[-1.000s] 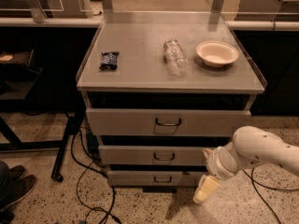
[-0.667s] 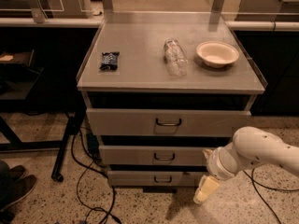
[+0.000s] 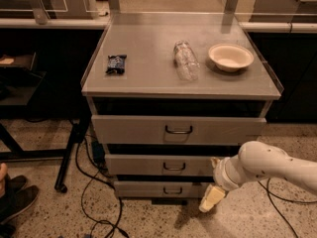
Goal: Open middle drawer
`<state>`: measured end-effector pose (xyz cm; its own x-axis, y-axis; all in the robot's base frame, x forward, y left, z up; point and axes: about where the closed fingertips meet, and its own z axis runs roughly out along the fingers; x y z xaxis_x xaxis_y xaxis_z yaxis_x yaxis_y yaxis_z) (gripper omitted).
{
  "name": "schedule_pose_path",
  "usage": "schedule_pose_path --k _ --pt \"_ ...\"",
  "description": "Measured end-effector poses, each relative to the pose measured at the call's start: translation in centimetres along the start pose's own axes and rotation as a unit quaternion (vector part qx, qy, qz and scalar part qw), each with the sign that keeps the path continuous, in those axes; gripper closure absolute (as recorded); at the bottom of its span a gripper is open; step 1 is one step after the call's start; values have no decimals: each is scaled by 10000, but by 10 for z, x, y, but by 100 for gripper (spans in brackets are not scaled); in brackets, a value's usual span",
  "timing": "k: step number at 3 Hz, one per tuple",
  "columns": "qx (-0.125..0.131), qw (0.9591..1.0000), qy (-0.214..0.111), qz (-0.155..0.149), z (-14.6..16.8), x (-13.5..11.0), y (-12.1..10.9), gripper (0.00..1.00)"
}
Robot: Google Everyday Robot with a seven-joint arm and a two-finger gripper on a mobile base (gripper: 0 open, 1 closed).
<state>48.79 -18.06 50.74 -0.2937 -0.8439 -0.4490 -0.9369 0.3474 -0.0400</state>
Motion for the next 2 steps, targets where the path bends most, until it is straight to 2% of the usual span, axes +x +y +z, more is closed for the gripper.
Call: schedule_pose_path --k 2 --pt "167 9998 -4 -80 28 0 -22 0"
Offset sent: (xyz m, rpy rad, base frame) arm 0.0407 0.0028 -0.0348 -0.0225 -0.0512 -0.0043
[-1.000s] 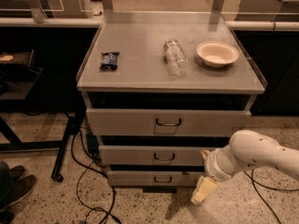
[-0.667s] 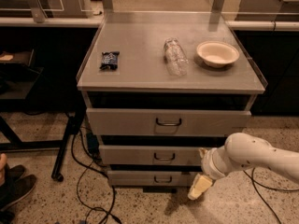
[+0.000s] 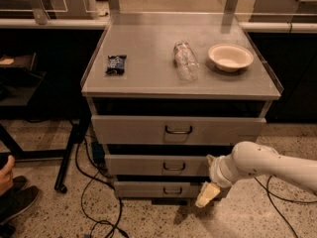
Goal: Open middle drawer
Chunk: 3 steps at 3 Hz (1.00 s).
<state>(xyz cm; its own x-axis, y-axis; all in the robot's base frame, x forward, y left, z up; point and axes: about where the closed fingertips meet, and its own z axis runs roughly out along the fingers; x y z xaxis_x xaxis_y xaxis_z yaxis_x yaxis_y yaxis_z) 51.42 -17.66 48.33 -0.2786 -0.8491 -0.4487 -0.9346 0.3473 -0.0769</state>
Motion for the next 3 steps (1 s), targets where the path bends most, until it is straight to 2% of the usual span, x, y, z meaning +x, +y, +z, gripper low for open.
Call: schedule_pose_path --k 1,2,3 --pt "59 10000 10 -73 11 -3 -13 0" --pt "62 9998 112 -134 40 0 -41 0" --pt "28 9998 141 -127 47 2 -43 0"
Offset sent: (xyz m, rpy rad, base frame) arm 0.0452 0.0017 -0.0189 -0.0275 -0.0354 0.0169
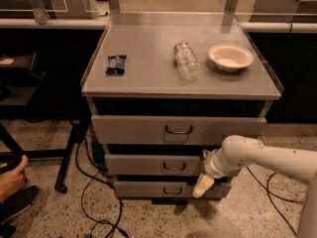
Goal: Open middle drawer
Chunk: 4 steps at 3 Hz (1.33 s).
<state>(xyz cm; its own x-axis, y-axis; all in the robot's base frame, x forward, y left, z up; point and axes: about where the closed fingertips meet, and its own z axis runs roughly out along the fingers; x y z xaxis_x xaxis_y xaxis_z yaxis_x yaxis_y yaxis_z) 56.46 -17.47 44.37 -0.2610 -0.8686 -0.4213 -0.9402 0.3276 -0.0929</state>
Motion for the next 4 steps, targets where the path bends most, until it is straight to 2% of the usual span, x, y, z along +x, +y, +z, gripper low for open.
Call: schedule_pose_path --k 3,4 --pt "-165 9998 108 -36 22 7 0 0" --pt "-364 9991 224 34 21 15 22 0"
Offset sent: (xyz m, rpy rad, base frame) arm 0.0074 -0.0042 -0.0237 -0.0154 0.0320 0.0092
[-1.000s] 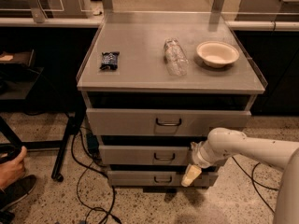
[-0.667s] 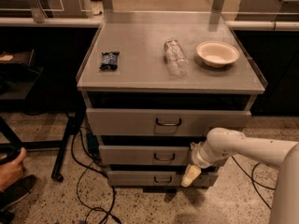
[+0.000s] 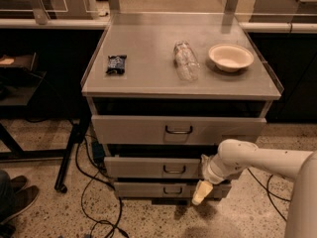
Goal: Open middle drawer
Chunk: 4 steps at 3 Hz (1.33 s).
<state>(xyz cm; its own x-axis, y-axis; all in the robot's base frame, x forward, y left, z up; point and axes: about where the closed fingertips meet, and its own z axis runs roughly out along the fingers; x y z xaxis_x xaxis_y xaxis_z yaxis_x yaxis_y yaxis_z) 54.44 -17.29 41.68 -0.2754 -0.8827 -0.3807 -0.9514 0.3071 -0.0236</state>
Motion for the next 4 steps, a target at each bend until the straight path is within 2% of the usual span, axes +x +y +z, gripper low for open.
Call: schedule_pose_path --k 1,2,3,4 --pt "-10 10000 6 11 -3 0 2 0" --pt "-326 9990 241 185 -34 26 70 0" --pt "-324 9990 236 187 -33 25 69 0" --pt "-107 9997 122 160 -40 18 61 0"
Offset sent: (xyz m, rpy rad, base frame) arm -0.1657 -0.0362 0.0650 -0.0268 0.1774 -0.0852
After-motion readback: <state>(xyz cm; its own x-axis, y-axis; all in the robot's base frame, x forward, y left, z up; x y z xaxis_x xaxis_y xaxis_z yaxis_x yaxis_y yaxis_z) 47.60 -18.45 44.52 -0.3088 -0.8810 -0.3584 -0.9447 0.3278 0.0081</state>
